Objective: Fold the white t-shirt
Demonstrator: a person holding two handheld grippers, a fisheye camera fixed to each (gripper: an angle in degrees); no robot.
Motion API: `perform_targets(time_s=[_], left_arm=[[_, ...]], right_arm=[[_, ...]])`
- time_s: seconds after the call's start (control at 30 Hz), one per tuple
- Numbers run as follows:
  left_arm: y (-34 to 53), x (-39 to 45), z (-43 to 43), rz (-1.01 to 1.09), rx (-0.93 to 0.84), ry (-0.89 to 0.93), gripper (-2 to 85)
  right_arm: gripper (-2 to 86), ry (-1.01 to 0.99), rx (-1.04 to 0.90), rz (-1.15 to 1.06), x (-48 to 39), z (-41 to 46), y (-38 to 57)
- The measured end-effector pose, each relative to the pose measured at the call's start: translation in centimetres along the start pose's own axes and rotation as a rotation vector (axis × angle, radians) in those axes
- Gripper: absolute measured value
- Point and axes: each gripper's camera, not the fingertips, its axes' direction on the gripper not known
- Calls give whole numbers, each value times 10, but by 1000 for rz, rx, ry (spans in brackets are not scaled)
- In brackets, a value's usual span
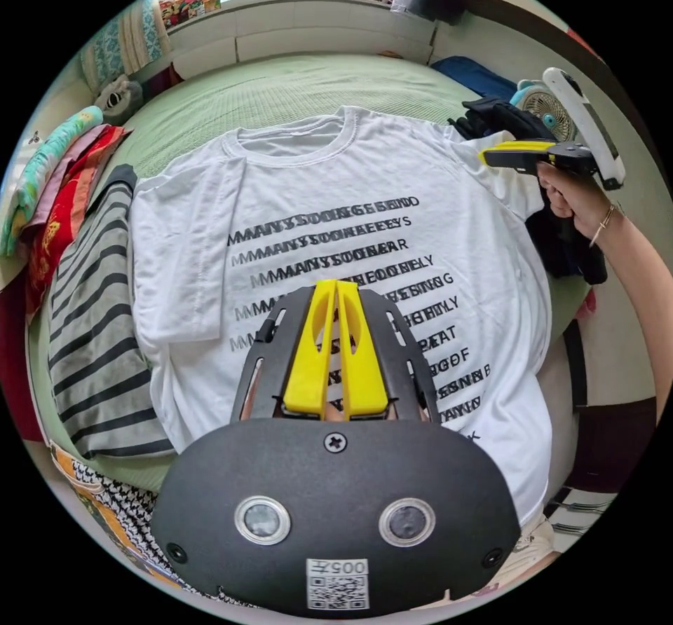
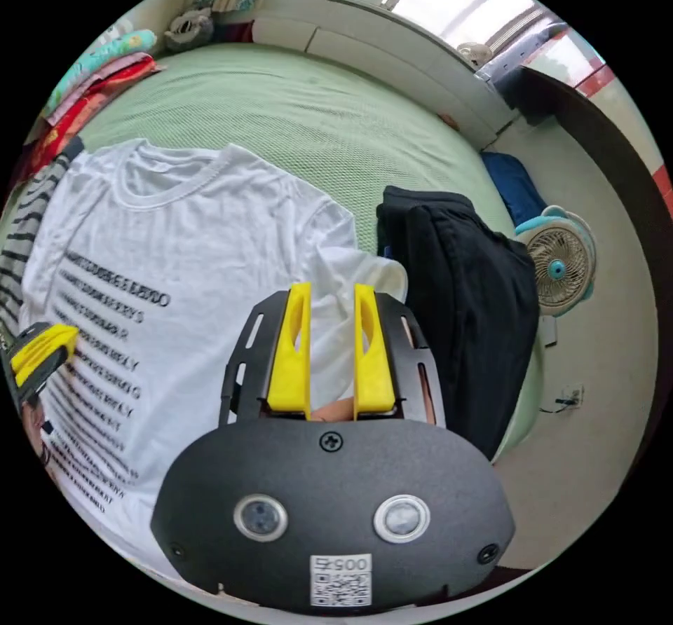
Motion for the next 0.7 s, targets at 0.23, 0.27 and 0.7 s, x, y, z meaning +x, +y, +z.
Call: perform_targets(time_s=[0.23, 0.27, 0.7], left_arm=[[-6, -13, 8, -22, -10, 88, -6], [-7, -14, 10, -21, -15, 92, -6], [-3, -27, 13, -34, -24, 125, -6]], right_arm=[[-11, -49, 27, 111, 18, -13, -1], [-13, -89, 37, 117, 22, -22, -3], [39, -464, -10, 194, 10, -81, -87]])
